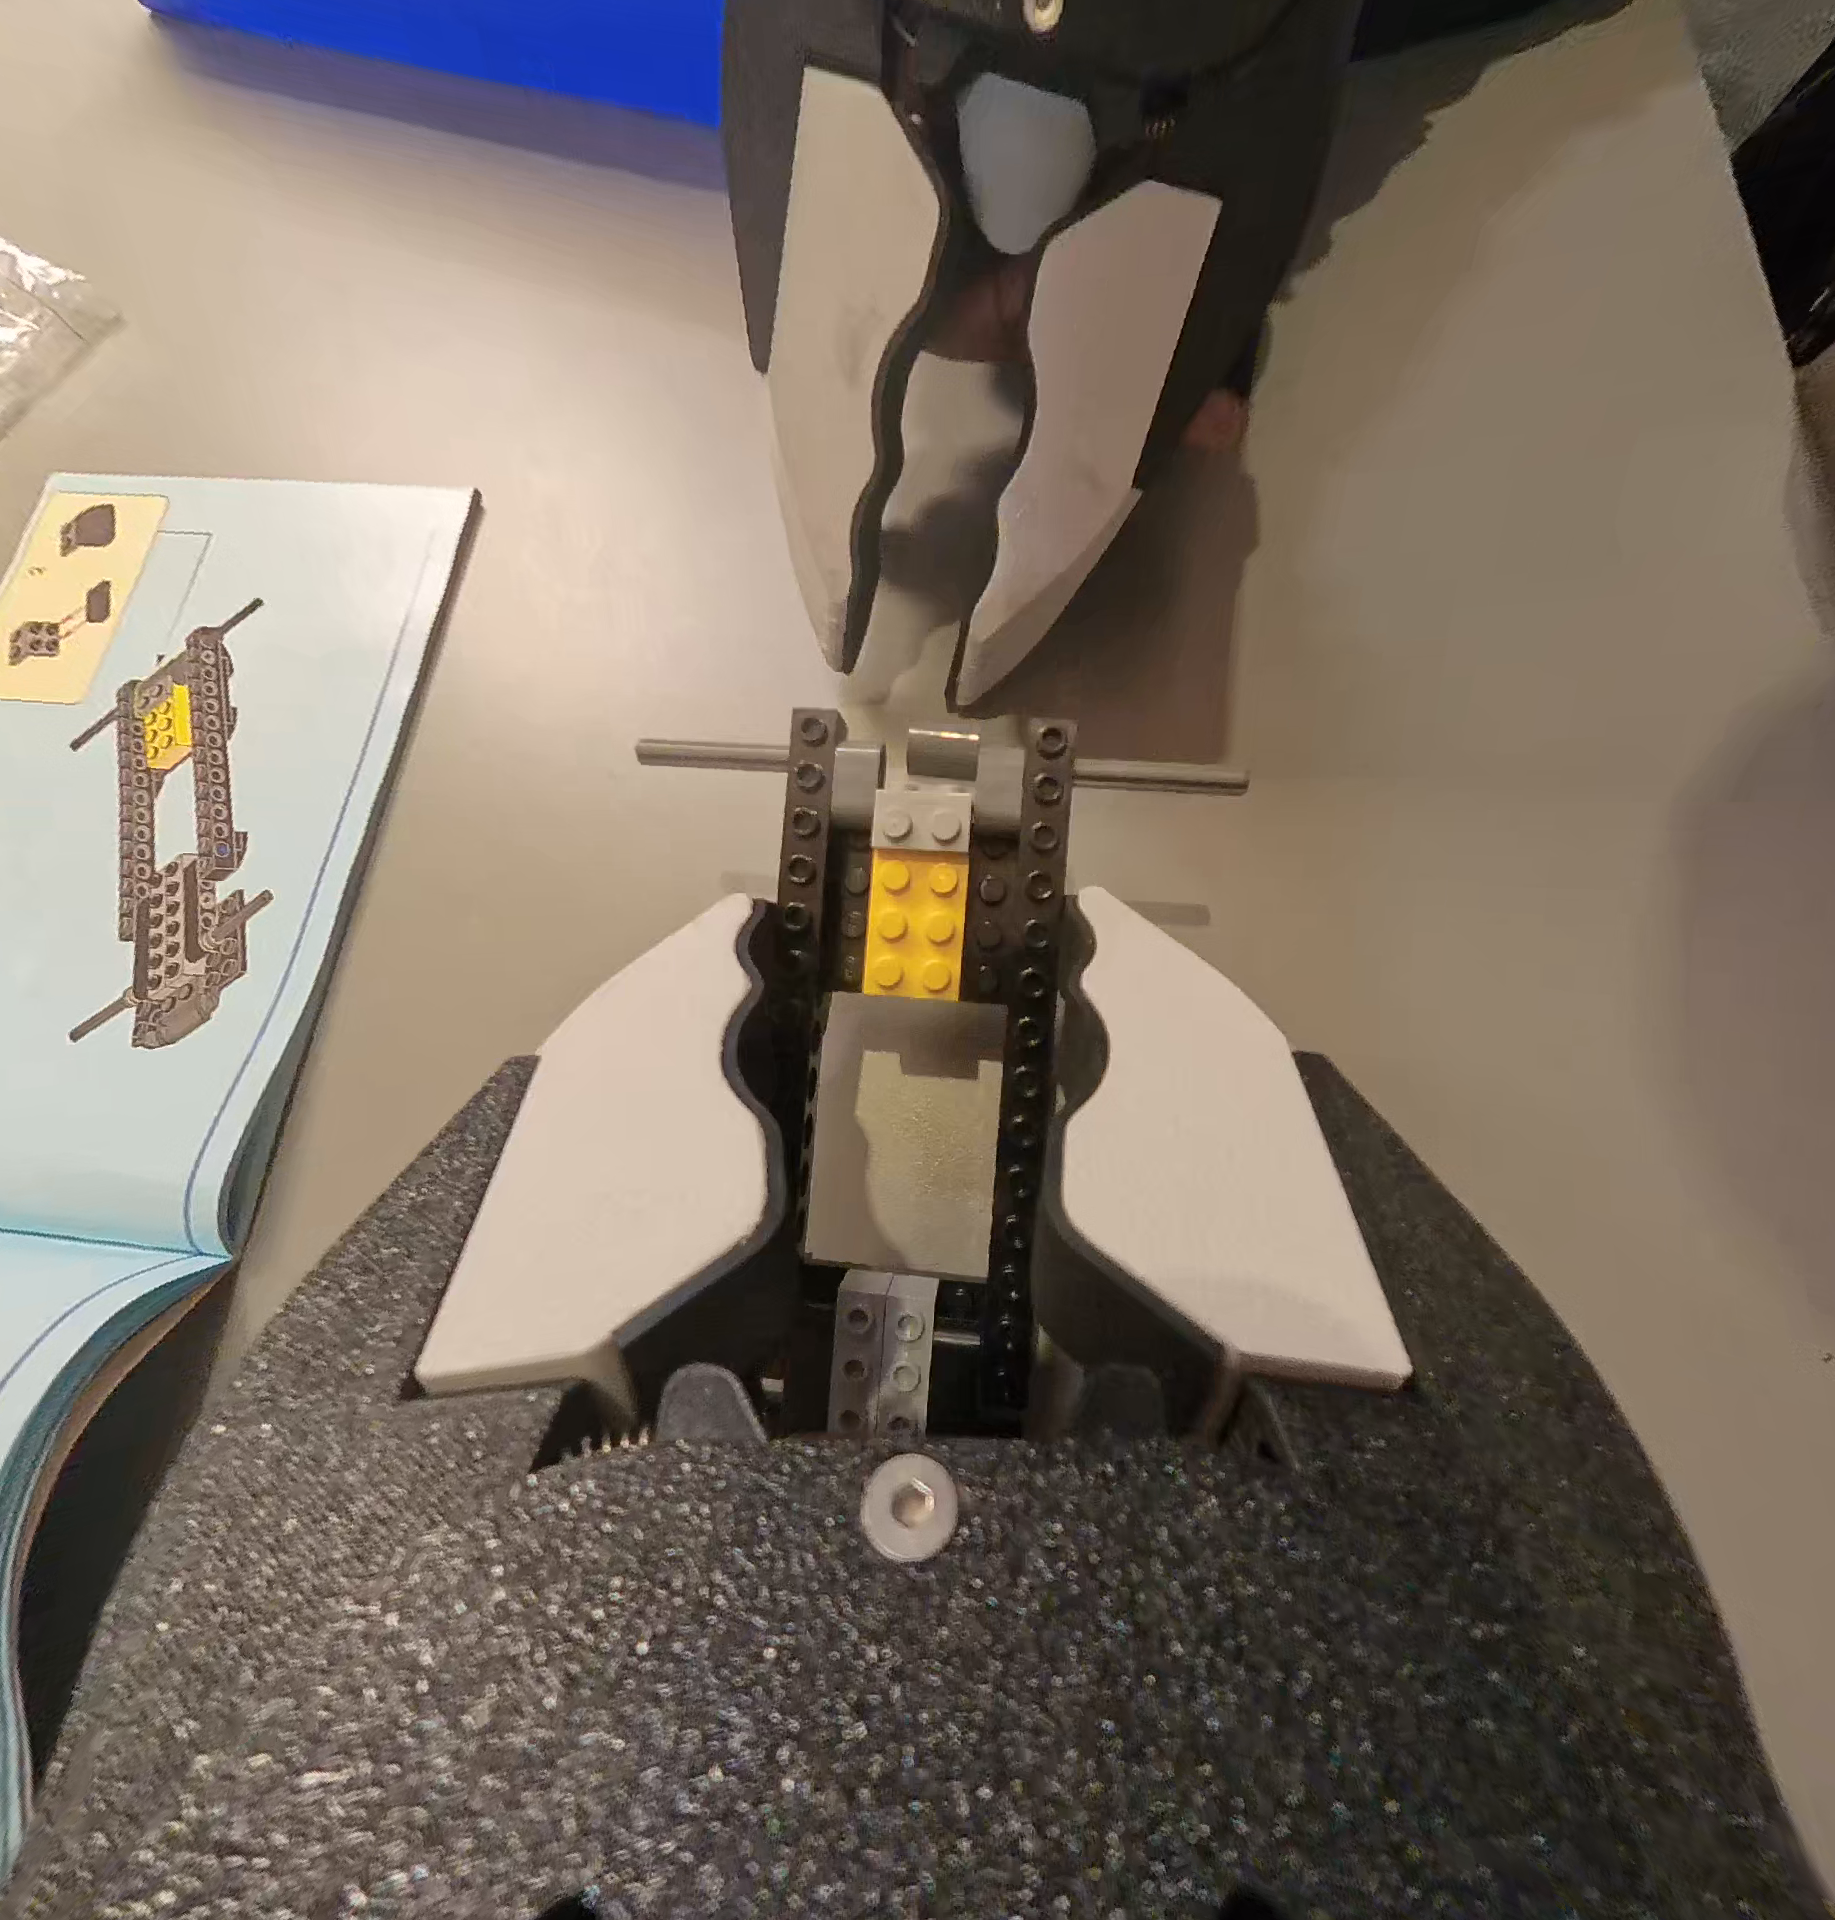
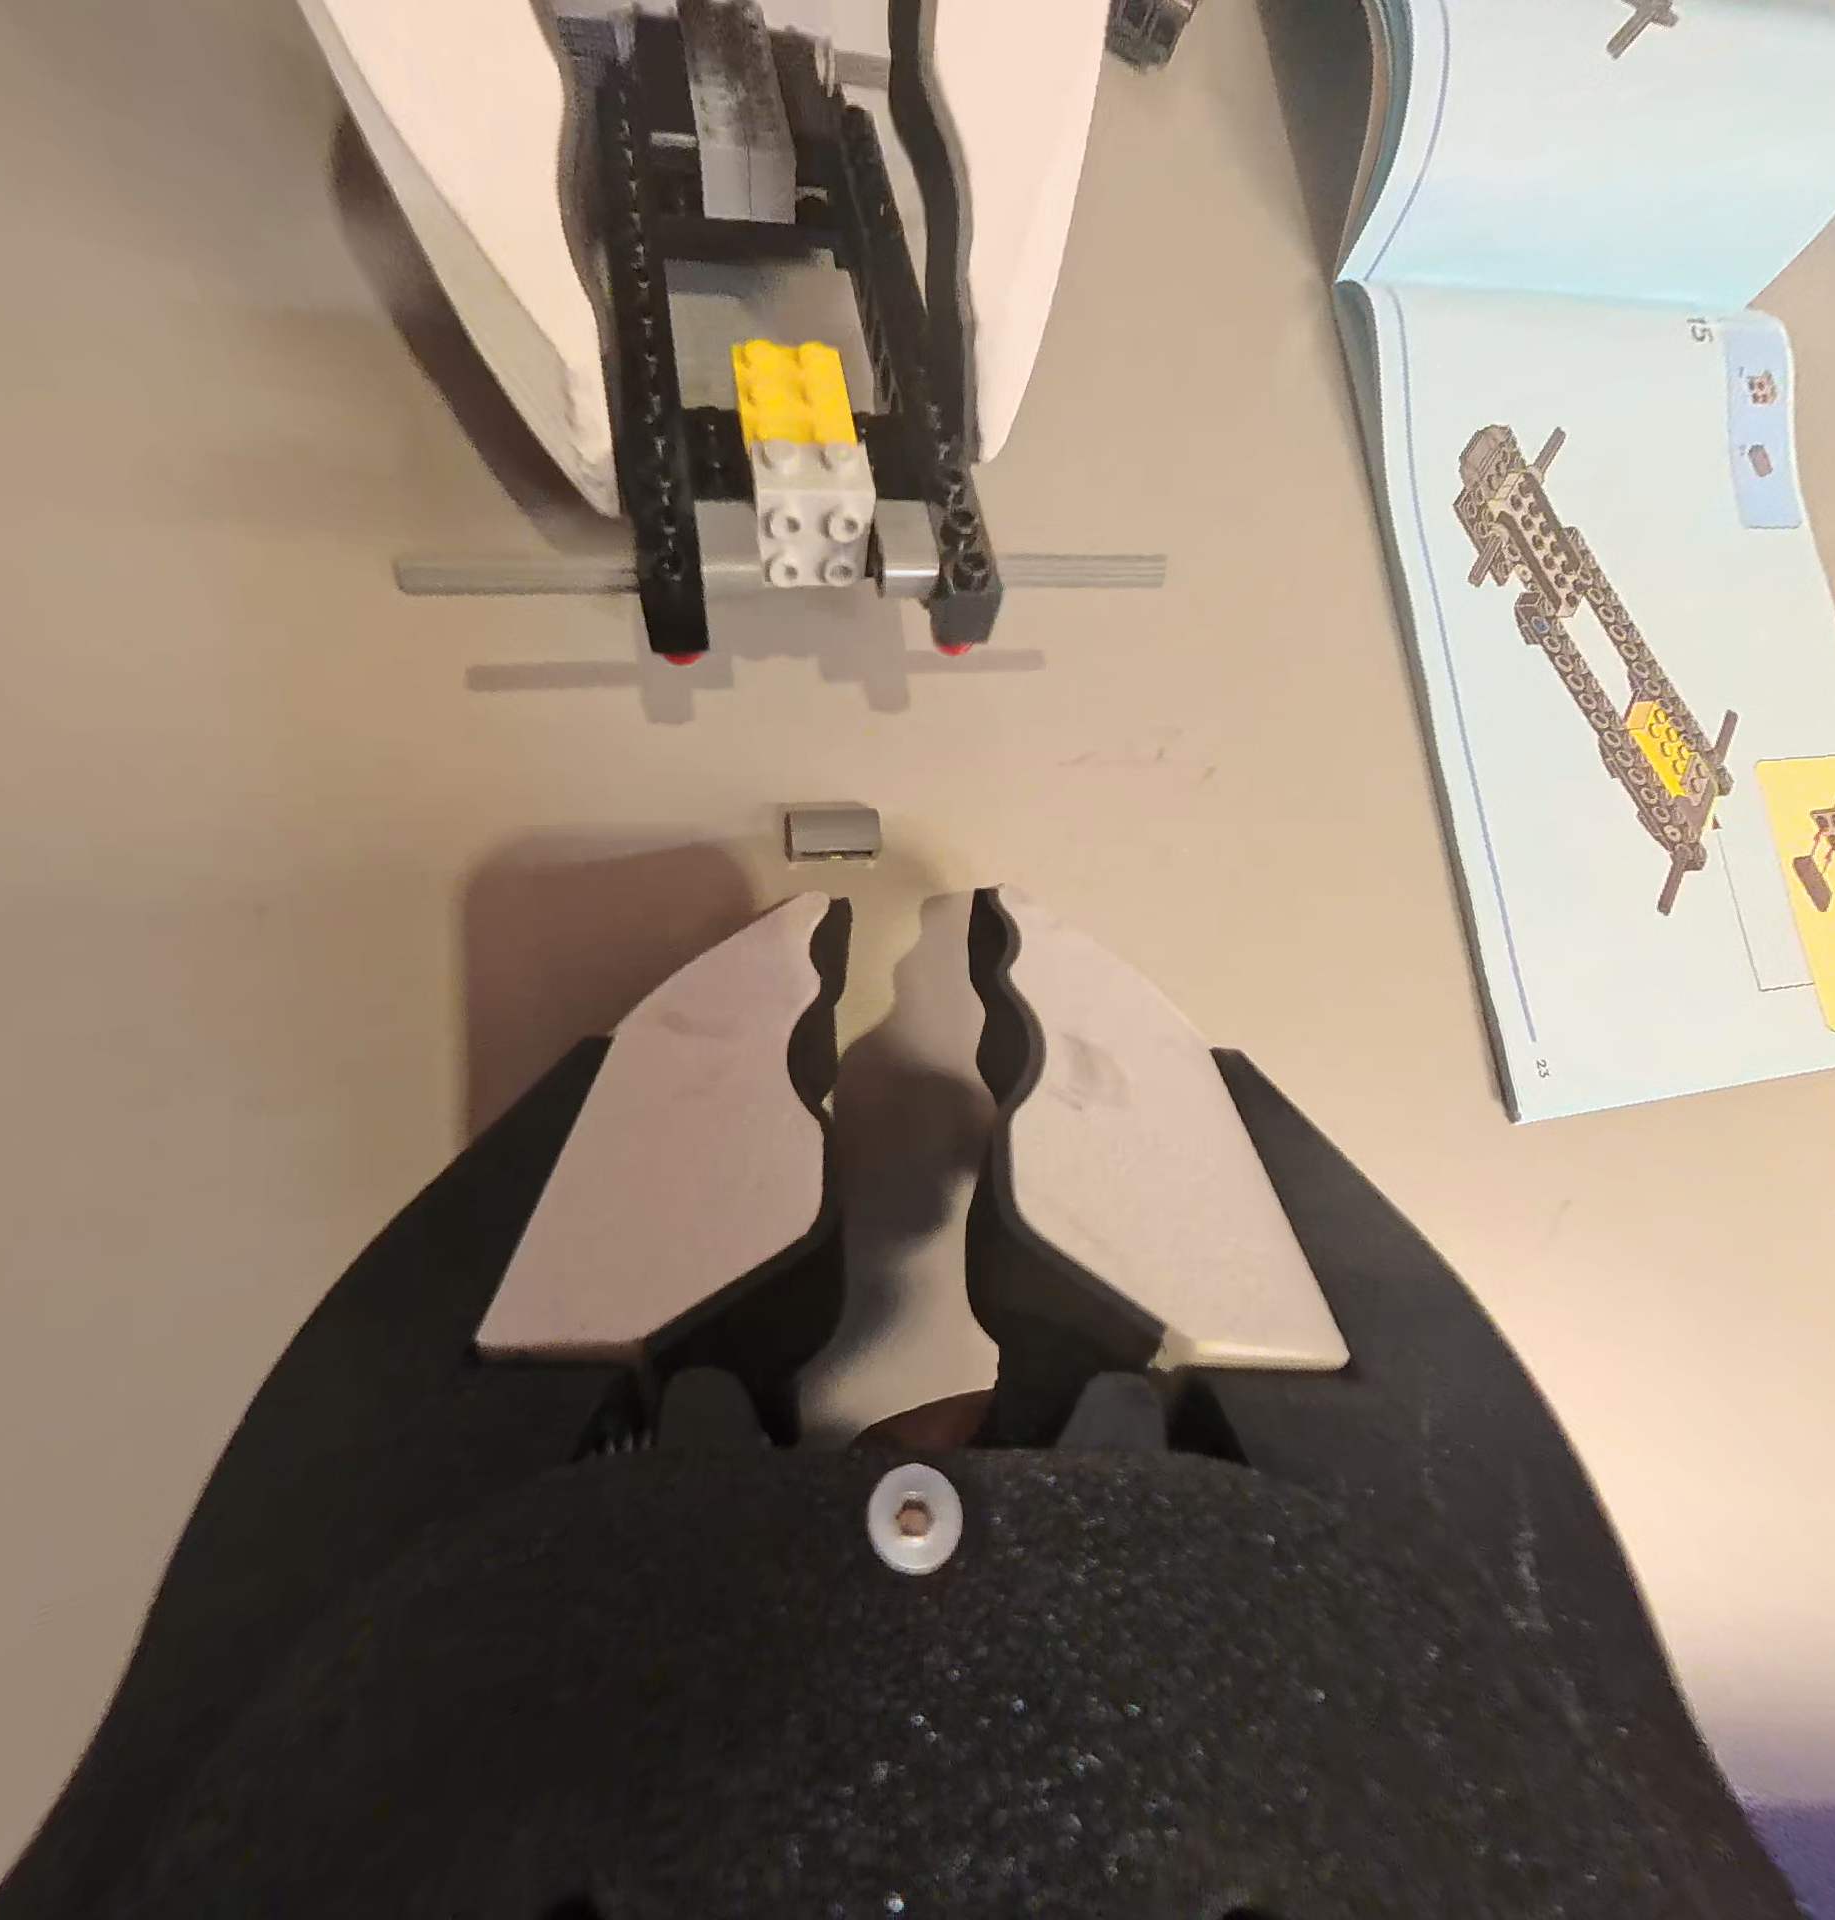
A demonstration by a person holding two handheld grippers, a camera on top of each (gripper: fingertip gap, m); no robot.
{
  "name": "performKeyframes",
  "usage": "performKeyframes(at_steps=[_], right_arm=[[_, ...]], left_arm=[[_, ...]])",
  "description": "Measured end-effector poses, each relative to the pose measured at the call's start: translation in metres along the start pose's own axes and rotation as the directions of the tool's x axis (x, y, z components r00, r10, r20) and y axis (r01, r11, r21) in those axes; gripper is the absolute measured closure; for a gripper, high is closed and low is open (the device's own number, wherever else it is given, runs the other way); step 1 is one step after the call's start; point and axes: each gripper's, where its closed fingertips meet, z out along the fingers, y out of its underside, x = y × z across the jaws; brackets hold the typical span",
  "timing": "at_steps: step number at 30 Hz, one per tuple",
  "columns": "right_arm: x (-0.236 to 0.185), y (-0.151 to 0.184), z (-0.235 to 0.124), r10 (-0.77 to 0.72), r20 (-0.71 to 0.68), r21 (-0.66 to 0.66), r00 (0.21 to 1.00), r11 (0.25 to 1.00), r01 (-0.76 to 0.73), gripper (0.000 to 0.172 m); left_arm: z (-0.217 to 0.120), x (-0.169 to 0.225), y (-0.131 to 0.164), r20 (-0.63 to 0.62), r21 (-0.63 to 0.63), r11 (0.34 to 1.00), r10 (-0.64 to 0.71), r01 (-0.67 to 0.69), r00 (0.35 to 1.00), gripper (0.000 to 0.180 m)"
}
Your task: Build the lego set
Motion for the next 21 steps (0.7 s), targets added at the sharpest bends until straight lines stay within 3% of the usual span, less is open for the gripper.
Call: performKeyframes(at_steps=[21], right_arm=[[0.016, 0.007, -0.005, -0.027, -0.073, -0.019, 0.997, 0.999, 0.026, 0.149]], left_arm=[[0.008, 0.005, 0.012, 0.005, -0.103, 0.994, 0.033, -0.032, 0.999, 0.128]])
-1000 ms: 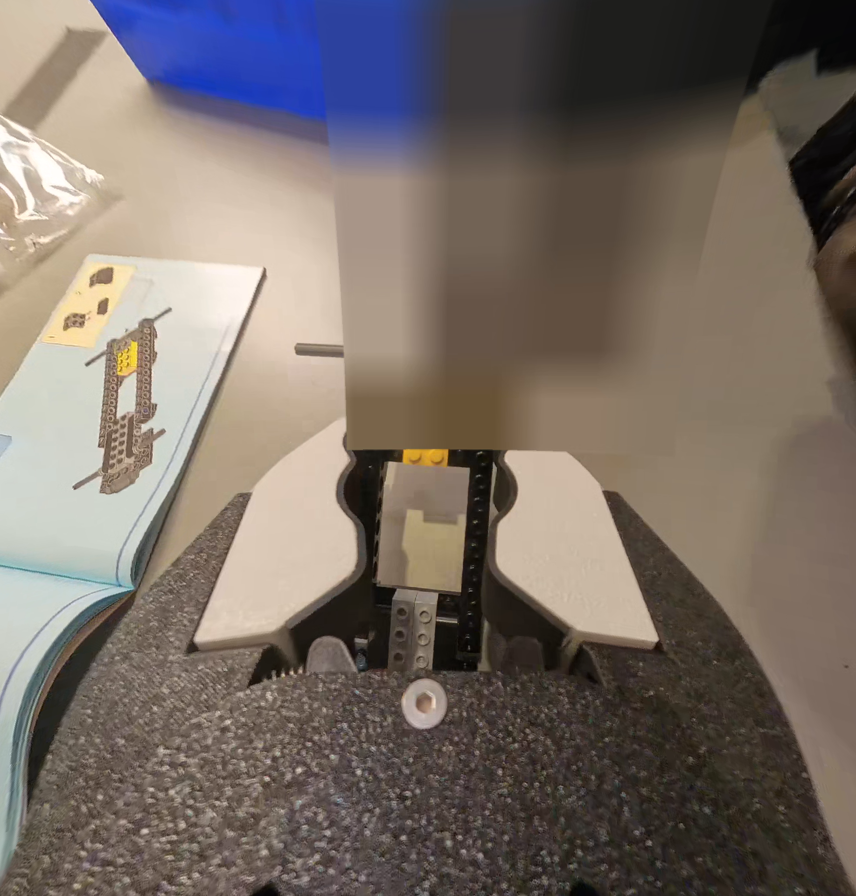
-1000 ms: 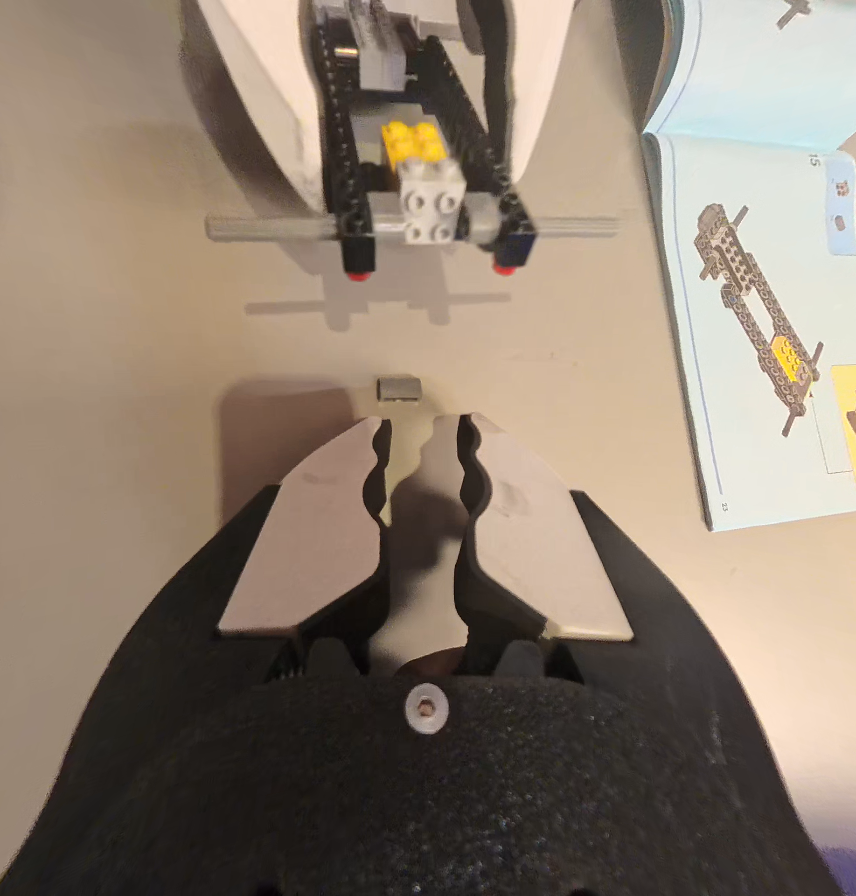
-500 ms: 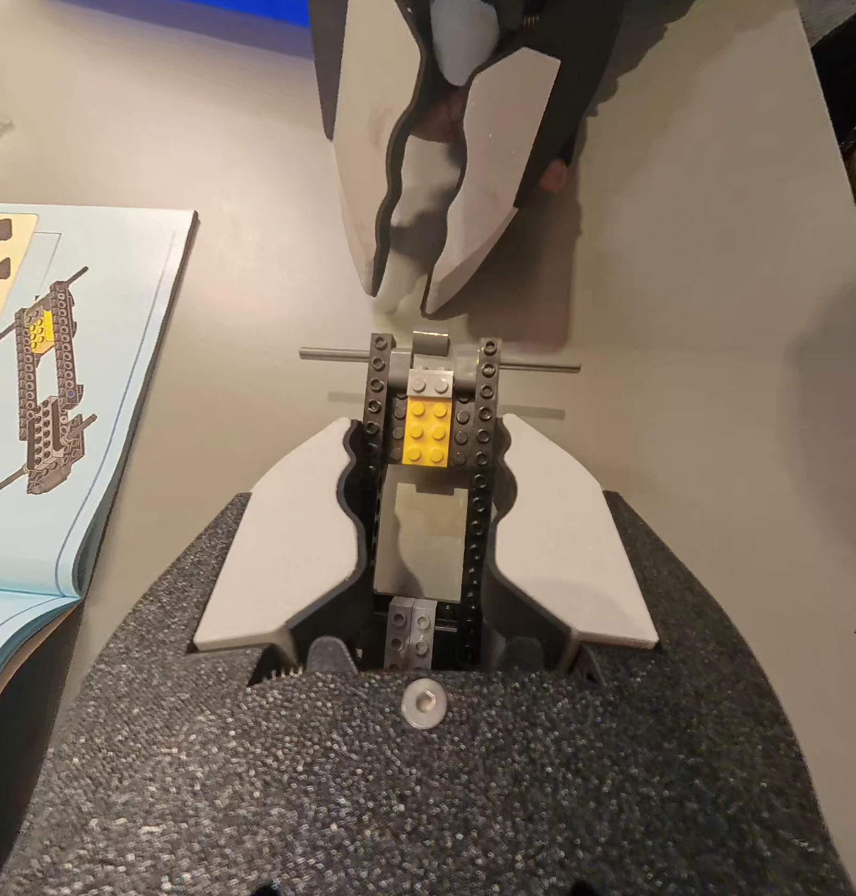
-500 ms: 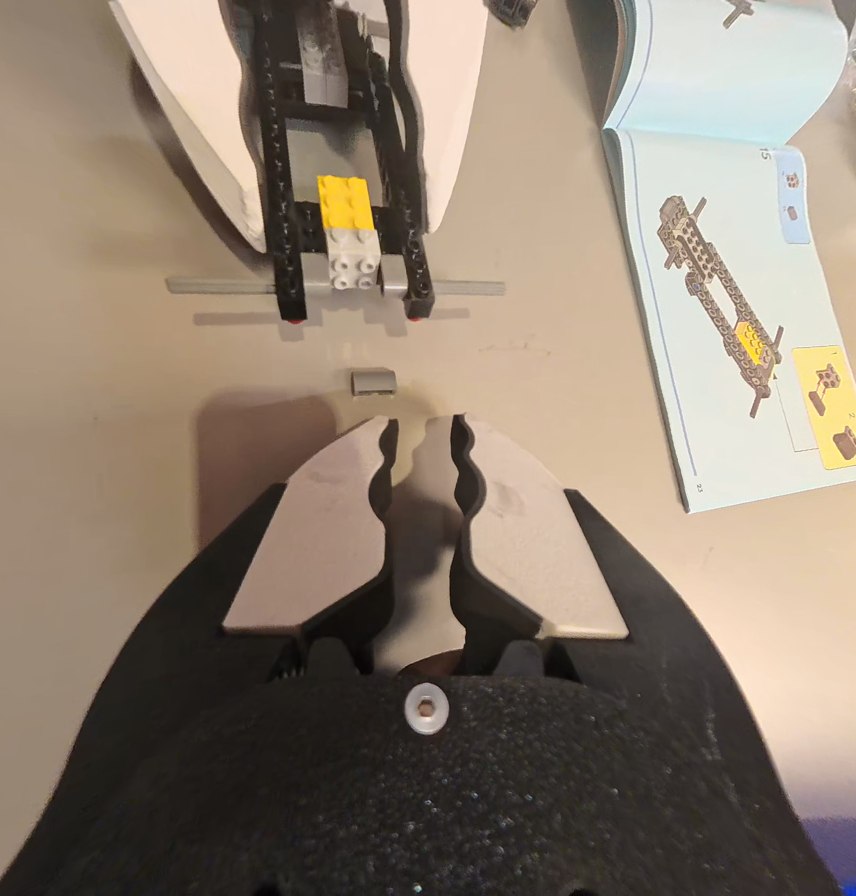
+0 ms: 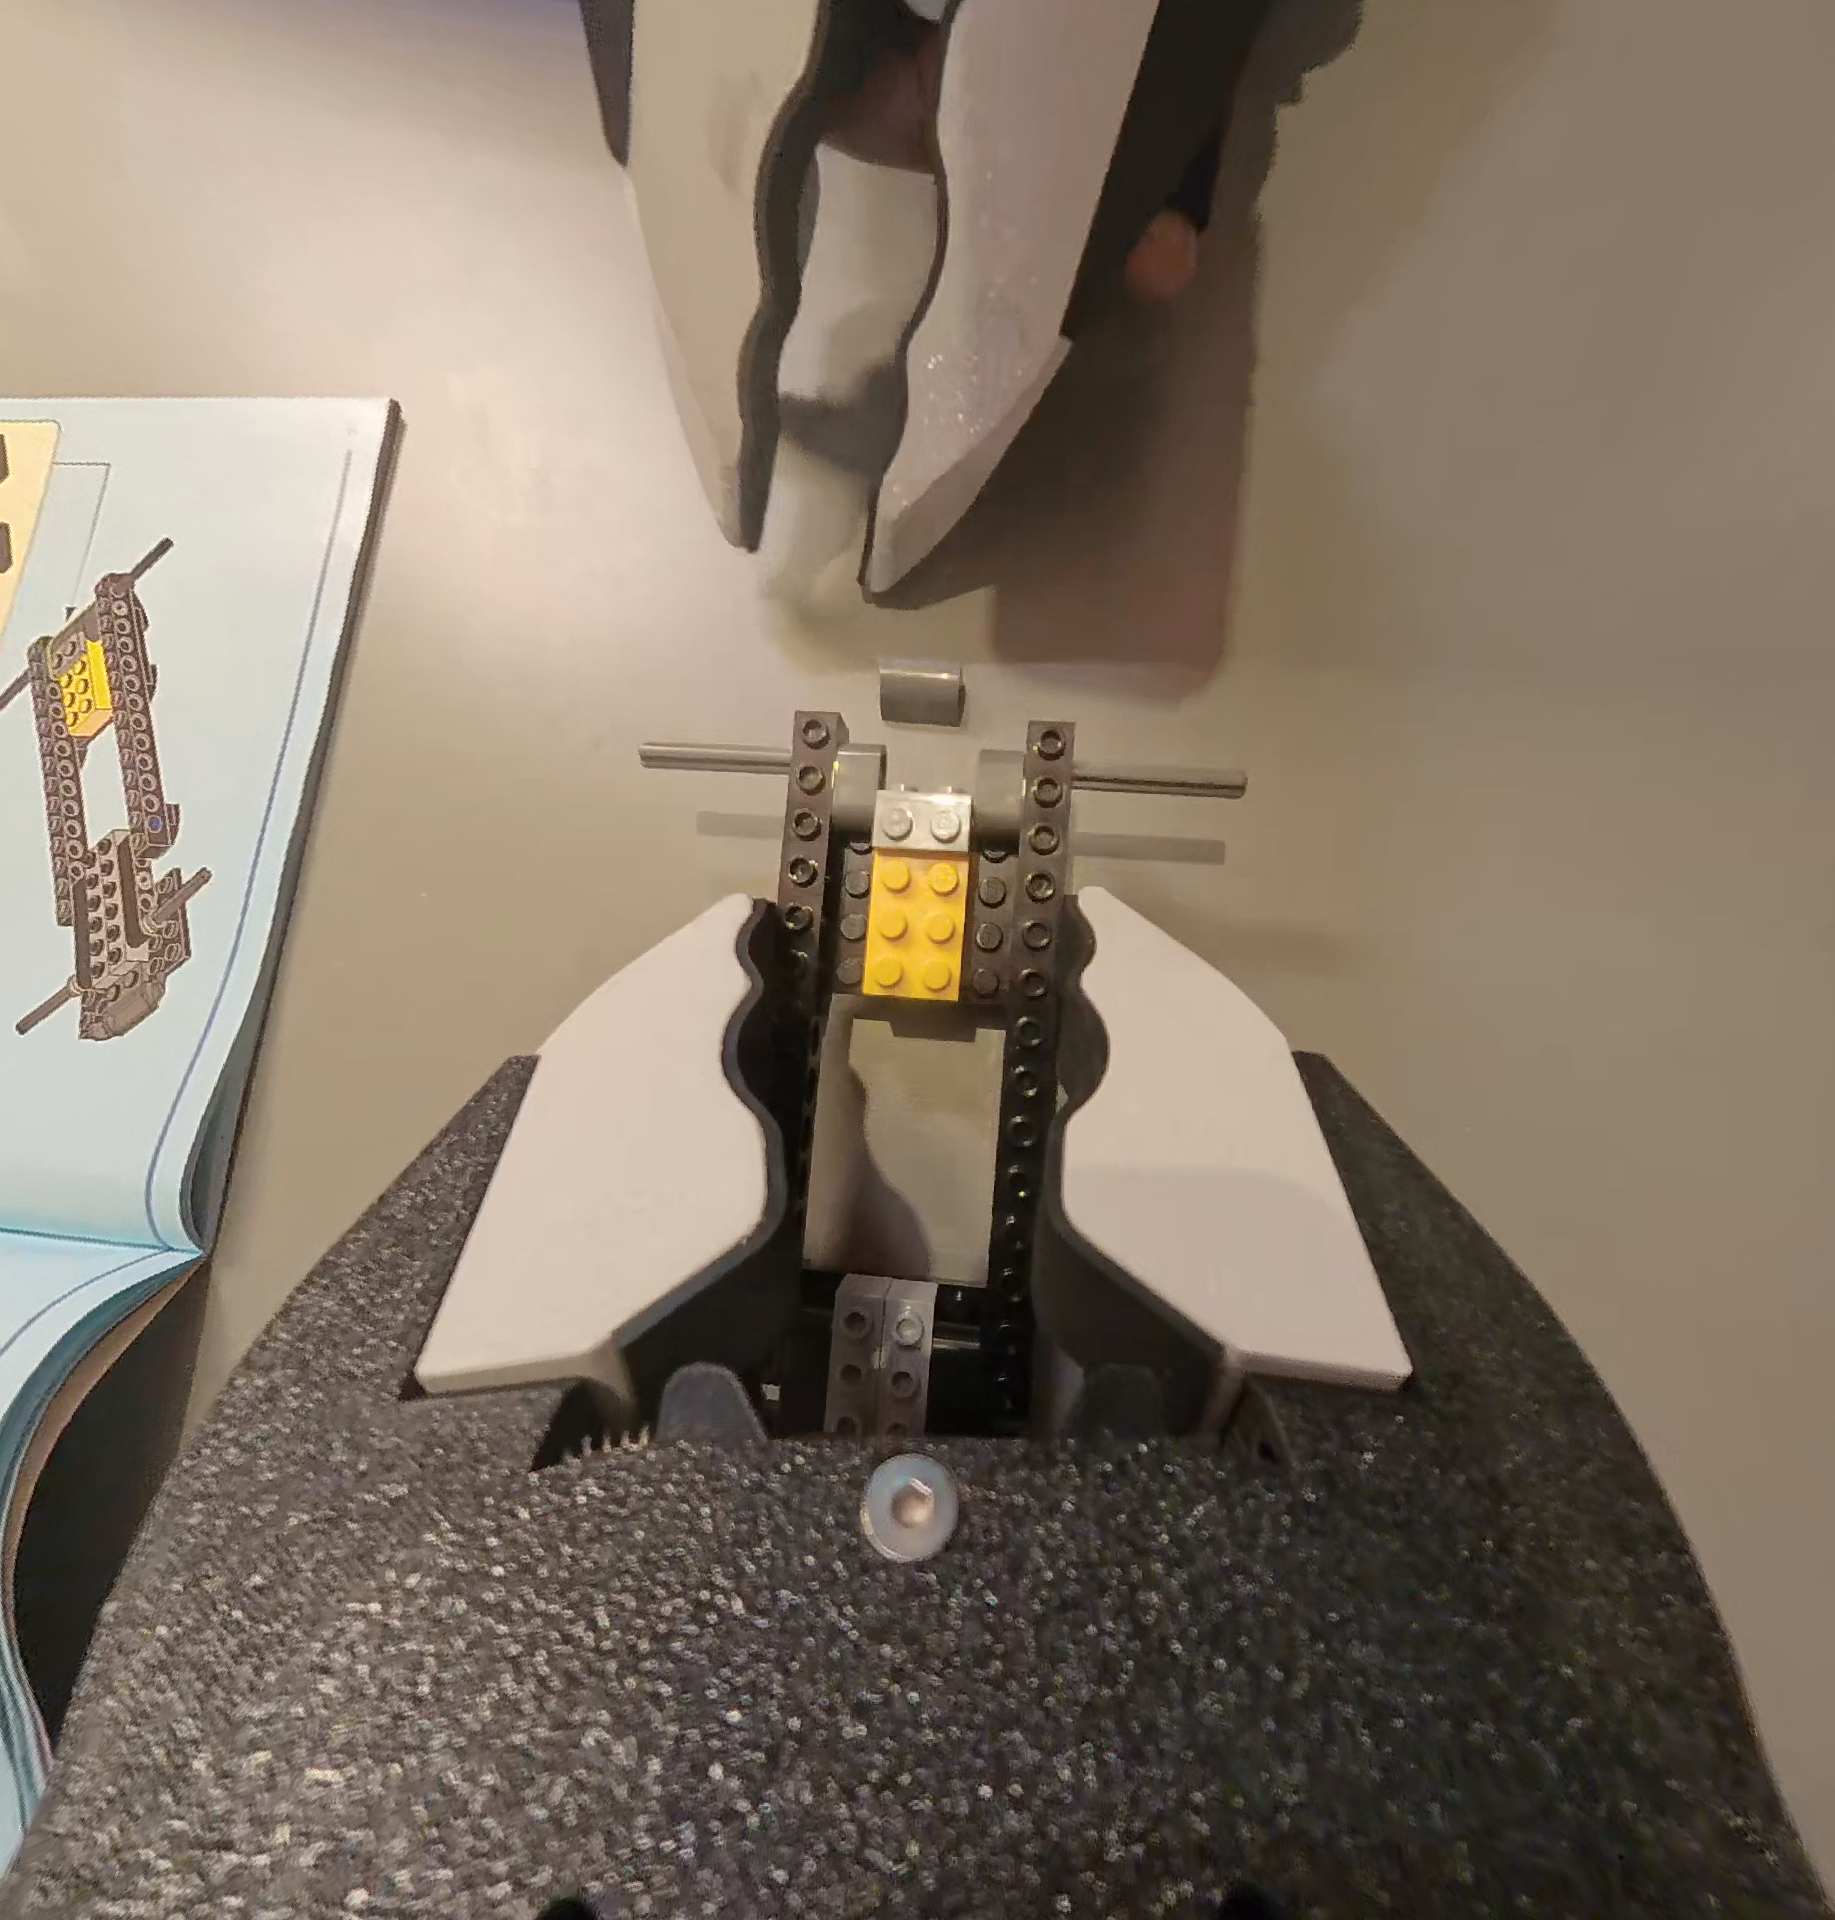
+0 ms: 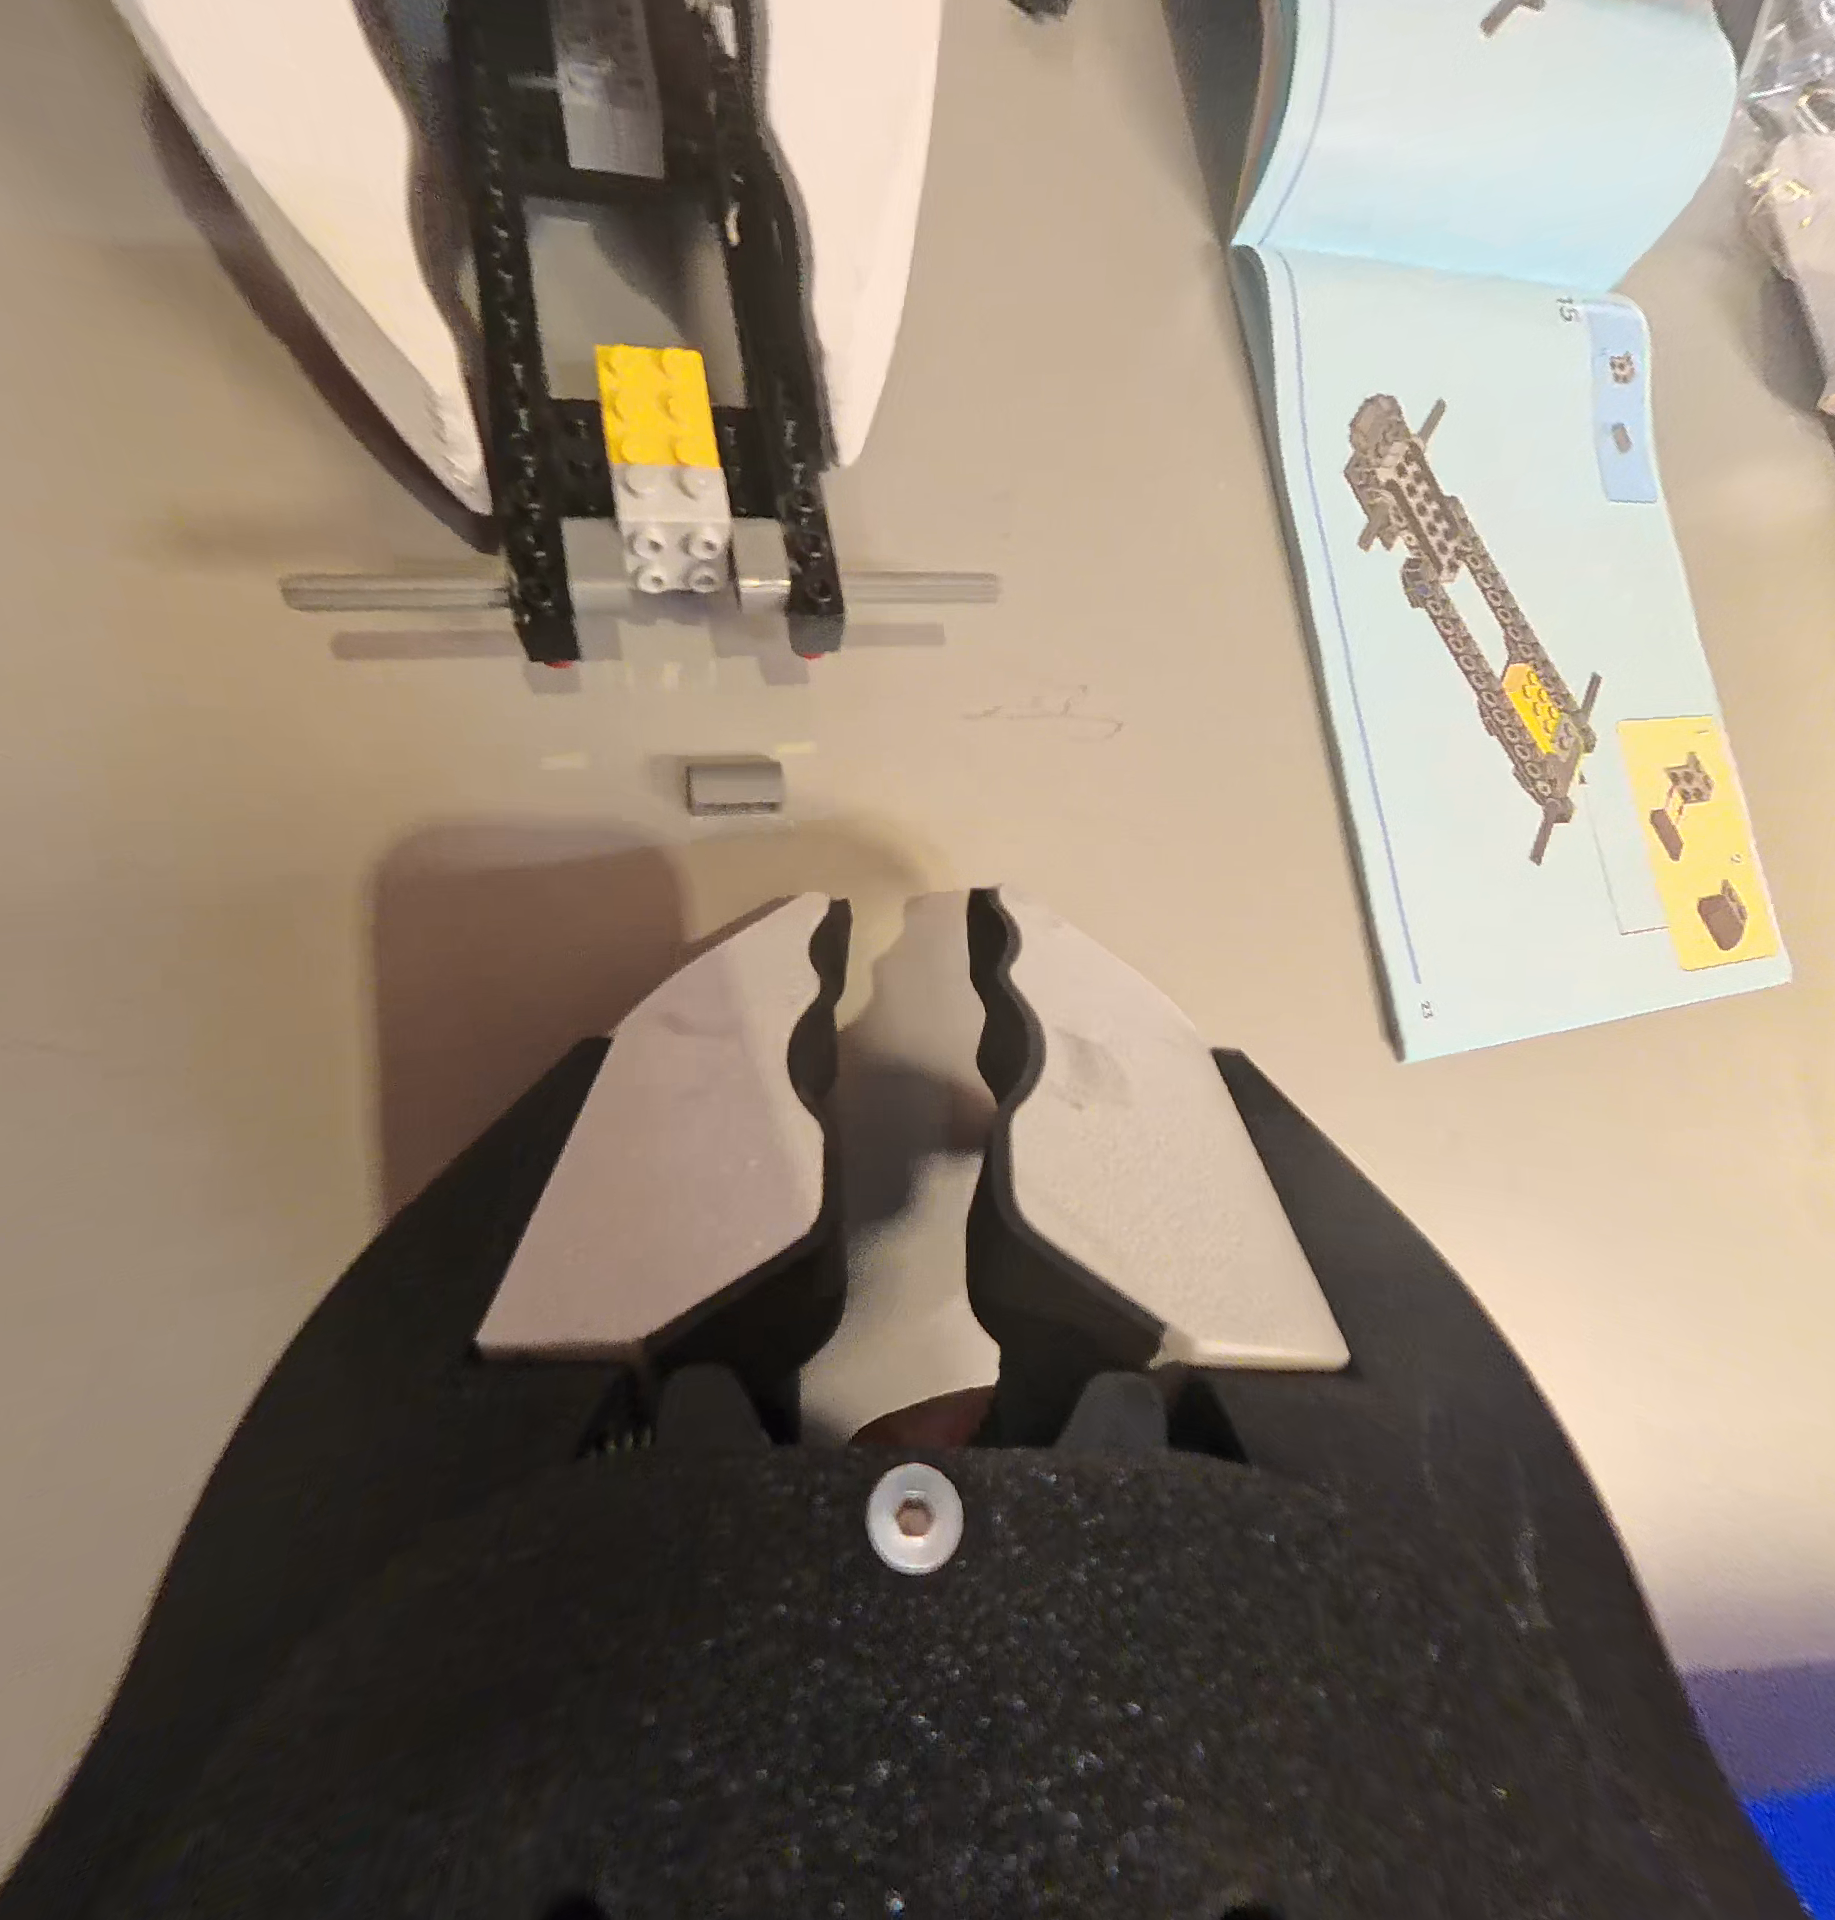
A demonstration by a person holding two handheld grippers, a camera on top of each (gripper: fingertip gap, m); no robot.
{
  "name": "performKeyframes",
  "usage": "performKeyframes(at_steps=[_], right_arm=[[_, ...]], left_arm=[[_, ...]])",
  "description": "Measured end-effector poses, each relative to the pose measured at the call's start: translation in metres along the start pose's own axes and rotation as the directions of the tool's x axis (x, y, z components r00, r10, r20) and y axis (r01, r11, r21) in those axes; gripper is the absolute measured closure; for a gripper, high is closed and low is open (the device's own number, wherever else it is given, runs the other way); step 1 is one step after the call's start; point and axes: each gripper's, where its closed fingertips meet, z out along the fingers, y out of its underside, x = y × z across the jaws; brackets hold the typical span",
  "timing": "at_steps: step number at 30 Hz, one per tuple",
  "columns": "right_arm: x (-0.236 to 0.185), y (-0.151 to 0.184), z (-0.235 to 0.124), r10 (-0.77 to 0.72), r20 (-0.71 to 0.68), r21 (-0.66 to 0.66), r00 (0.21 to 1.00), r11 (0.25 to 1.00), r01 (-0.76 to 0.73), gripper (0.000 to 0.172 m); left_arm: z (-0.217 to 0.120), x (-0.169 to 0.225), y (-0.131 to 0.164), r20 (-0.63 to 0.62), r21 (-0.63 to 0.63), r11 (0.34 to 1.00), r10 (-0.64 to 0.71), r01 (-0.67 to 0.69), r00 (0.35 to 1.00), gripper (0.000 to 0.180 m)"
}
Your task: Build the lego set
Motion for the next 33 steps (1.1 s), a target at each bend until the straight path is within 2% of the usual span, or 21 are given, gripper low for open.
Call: performKeyframes(at_steps=[4, 13, 22, 28, 31, 33], right_arm=[[0.002, -0.002, 0.003, 0.01, 0.001, 0.003, 1.0, 1.0, -0.01, 0.149], [-0.007, -0.016, 0.01, -0.118, -0.044, -0.026, 0.992, 0.993, 0.117, 0.148], [-0.024, -0.025, 0.013, -0.083, 0.044, 0.001, 0.996, 0.997, 0.083, 0.143], [-0.028, -0.028, 0.017, -0.04, 0.097, 0.0, 0.994, 0.999, 0.04, 0.148], [-0.031, -0.027, 0.018, -0.043, 0.118, 0.001, 0.992, 0.999, 0.043, 0.163], [-0.032, -0.027, 0.018, -0.051, 0.116, 0.009, 0.992, 0.999, 0.051, 0.163]], left_arm=[[0.001, 0.001, 0.001, 0.015, -0.026, 1.0, 0.011, -0.011, 1.0, 0.128], [0.006, 0.001, 0.005, 0.047, -0.07, 0.997, 0.025, -0.021, 0.999, 0.128], [0.005, -0.001, 0.008, 0.036, -0.051, 0.999, -0.006, 0.008, 0.999, 0.128], [0.004, 0.0, 0.009, 0.023, -0.048, 0.999, -0.021, 0.022, 1.0, 0.128], [0.002, -0.001, 0.009, 0.038, -0.054, 0.998, -0.011, 0.013, 0.999, 0.128], [0.0, -0.001, 0.006, 0.043, -0.04, 0.999, -0.012, 0.014, 0.999, 0.129]])
